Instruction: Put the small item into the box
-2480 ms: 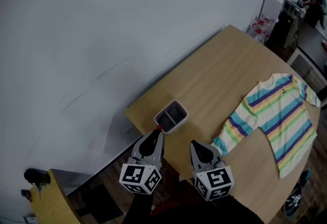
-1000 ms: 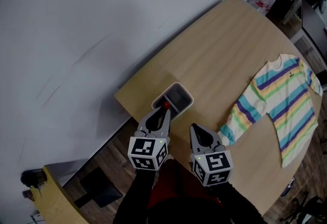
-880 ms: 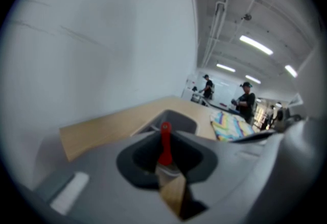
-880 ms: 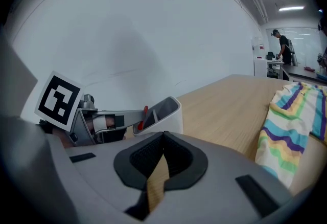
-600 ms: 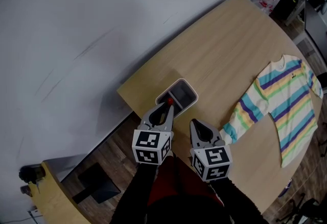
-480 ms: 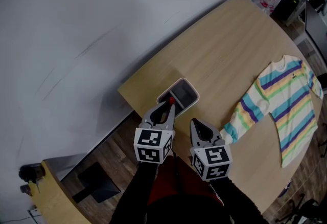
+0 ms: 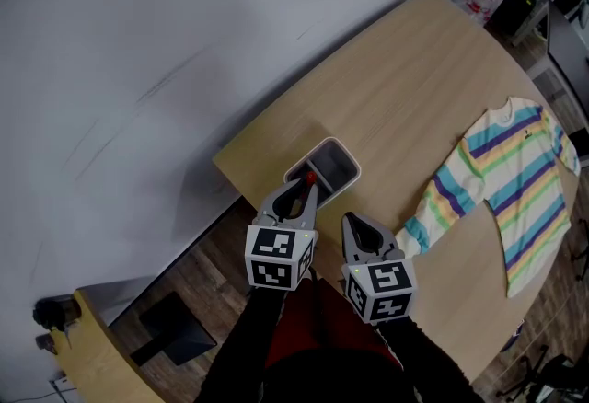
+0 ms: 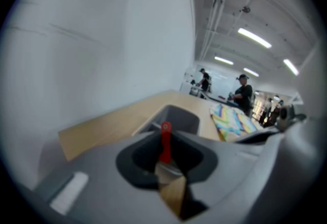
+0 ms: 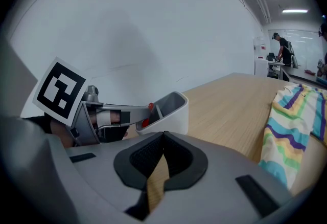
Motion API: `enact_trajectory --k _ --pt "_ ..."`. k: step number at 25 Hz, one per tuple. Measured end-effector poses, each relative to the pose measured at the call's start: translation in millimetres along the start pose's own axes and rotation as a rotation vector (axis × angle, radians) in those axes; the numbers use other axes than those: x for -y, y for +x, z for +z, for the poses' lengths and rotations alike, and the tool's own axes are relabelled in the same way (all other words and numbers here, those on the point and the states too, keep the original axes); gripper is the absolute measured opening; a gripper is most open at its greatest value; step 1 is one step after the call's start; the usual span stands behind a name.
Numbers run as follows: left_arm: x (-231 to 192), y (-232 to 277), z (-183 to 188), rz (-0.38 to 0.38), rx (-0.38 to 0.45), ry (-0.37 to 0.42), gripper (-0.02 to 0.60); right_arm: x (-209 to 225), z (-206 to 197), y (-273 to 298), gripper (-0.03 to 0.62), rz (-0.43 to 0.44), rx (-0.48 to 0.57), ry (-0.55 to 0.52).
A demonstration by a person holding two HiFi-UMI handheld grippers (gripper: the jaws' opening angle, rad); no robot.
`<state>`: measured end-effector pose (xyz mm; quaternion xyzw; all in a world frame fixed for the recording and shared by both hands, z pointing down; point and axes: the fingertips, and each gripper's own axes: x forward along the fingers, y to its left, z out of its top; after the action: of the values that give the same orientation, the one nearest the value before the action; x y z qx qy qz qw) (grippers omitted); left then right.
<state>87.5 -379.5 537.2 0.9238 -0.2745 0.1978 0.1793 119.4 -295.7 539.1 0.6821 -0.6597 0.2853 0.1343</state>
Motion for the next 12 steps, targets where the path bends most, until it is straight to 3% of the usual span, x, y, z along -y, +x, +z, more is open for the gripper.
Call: enact_trajectory --k 12 --pt "0.7 -0.5 6.1 -0.027 0.004 0.012 0.077 -1.8 7.4 -2.7 0.008 -0.015 0.025 0.001"
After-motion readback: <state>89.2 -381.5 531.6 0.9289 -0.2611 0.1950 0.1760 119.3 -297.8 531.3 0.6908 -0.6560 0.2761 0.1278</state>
